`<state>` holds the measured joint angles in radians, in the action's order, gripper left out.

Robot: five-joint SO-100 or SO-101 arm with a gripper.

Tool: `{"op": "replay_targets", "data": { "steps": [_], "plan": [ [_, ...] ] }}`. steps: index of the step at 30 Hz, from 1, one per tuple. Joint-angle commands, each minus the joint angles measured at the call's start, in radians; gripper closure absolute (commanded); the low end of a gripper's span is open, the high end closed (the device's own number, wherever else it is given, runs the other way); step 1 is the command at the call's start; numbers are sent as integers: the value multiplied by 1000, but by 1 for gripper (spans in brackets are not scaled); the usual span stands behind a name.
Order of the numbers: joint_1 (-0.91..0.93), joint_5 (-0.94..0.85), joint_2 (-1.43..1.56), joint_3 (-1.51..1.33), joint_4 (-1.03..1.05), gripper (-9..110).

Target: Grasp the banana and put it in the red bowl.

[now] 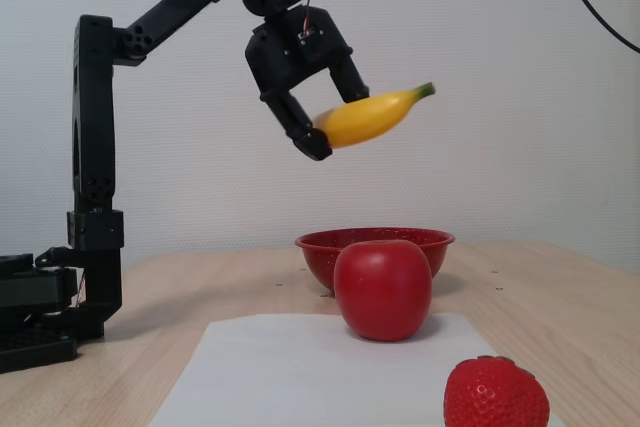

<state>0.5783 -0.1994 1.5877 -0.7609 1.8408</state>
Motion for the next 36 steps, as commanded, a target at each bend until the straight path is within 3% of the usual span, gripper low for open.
{"op": "replay_targets", "data": {
  "steps": [1,14,20,21,23,26,30,36],
  "plan": [
    [18,-15,54,57,-77,101],
    [37,26,29,-339,-449,101],
    [38,74,0,-394,-523,101],
    [38,77,-5,-394,-525,98],
    [40,89,-12,-391,-512,79],
    [41,83,-18,-360,-479,68],
    [49,64,-26,-291,-402,63],
    [51,52,-25,-229,-353,65]
  ]
}}
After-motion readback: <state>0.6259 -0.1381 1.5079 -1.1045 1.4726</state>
